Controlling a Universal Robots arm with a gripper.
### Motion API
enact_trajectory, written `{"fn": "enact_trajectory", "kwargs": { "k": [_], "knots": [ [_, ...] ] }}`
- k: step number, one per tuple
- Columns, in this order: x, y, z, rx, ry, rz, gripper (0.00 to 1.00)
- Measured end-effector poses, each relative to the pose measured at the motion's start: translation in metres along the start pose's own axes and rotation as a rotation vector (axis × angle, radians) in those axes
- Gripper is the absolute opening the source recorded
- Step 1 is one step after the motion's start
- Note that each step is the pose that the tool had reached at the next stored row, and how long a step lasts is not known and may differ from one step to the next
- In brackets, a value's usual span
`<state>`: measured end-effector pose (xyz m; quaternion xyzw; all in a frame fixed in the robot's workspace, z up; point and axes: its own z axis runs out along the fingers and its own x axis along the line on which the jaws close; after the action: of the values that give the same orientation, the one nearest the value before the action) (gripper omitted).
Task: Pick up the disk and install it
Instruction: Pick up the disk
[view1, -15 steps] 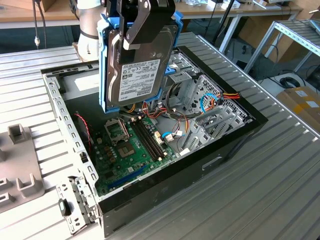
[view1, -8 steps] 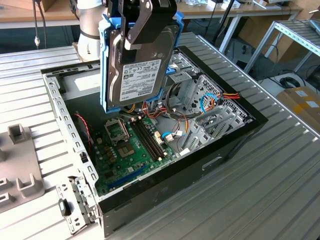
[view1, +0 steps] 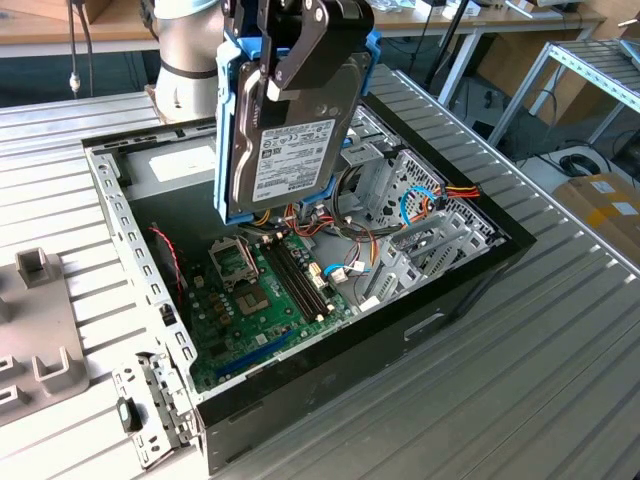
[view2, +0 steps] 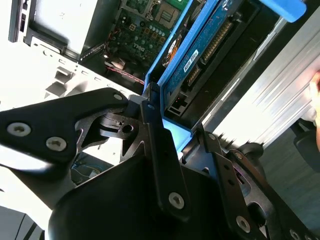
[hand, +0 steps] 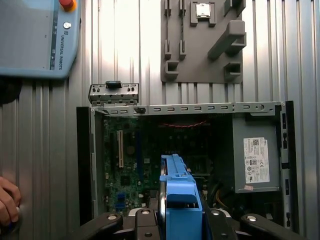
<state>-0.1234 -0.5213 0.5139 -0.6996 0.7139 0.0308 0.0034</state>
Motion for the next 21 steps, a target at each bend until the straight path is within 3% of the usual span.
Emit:
{"fn": "enact_trajectory", "kwargs": {
  "k": [21],
  "knots": [
    [0.001,-0.0044,0.0005,0.0,0.0,0.0,0.37]
  ]
}}
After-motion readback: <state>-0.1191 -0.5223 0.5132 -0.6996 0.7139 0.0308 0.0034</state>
